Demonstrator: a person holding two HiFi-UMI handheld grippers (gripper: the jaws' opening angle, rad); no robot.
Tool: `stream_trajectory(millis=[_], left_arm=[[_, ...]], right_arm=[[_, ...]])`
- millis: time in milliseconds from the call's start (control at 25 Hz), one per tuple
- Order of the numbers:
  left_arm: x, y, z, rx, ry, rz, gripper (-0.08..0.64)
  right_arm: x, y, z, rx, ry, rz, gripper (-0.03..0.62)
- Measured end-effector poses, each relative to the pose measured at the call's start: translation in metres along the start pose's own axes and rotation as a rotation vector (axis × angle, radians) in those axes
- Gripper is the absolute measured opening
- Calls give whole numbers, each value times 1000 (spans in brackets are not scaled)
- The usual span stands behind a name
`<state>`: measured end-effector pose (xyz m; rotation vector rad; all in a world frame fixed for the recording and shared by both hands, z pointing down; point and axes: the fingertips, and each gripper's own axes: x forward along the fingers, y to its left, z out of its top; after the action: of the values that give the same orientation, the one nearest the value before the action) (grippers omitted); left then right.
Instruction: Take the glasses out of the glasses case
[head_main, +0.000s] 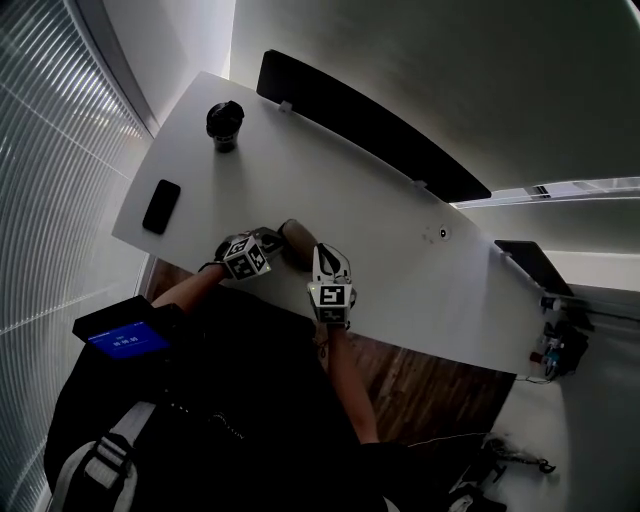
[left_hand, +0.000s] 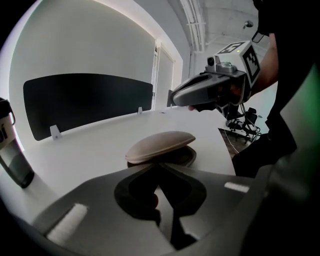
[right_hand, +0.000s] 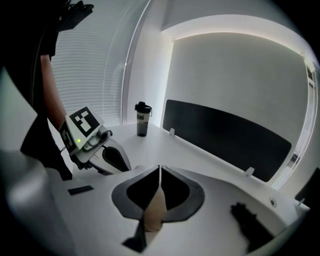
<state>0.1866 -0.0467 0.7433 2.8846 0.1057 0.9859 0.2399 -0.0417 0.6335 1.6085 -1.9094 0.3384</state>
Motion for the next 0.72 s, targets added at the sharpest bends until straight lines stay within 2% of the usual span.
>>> stream_trajectory(millis=[120, 200, 360, 560, 720], left_arm=[[5, 0, -2, -20, 8, -8, 6], [7, 0, -3, -13, 12, -23, 6], [9, 6, -14, -62, 34, -29, 14], [15, 17, -20, -81, 26, -30, 17], [12, 9, -19, -78, 18, -24, 17]], right_arm=[[5, 4, -11, -36, 37, 26, 9], [9, 11, -22, -95, 85, 62, 11], [17, 25, -36, -159, 177, 125, 93], [35, 32, -37, -193, 246, 140, 111], [37, 48, -42, -335, 273, 165, 138]])
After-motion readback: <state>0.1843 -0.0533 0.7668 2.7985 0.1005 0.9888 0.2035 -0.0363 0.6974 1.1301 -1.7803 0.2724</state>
